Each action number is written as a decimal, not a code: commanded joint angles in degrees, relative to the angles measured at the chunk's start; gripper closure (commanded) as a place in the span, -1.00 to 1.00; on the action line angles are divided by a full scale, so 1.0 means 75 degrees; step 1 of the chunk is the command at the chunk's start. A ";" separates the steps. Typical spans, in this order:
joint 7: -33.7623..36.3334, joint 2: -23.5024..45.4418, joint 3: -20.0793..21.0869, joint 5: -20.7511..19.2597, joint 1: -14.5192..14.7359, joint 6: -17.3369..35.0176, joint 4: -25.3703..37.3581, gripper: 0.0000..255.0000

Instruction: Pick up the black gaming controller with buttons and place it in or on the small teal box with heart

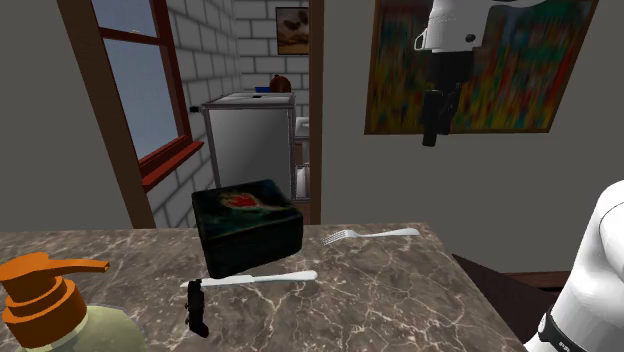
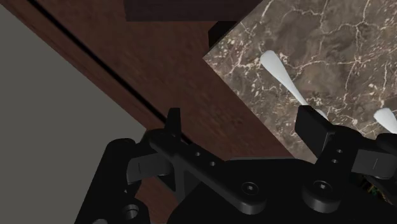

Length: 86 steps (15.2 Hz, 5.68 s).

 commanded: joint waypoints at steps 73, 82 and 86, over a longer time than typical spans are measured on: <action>0.8337 0.7787 0.4219 0.1156 0.1716 0.4119 0.4294 1.00; 0.8364 0.7486 0.4254 0.1272 0.1668 0.3270 0.4875 1.00; 0.8391 0.7395 0.4263 0.1301 0.1657 0.2885 0.5181 1.00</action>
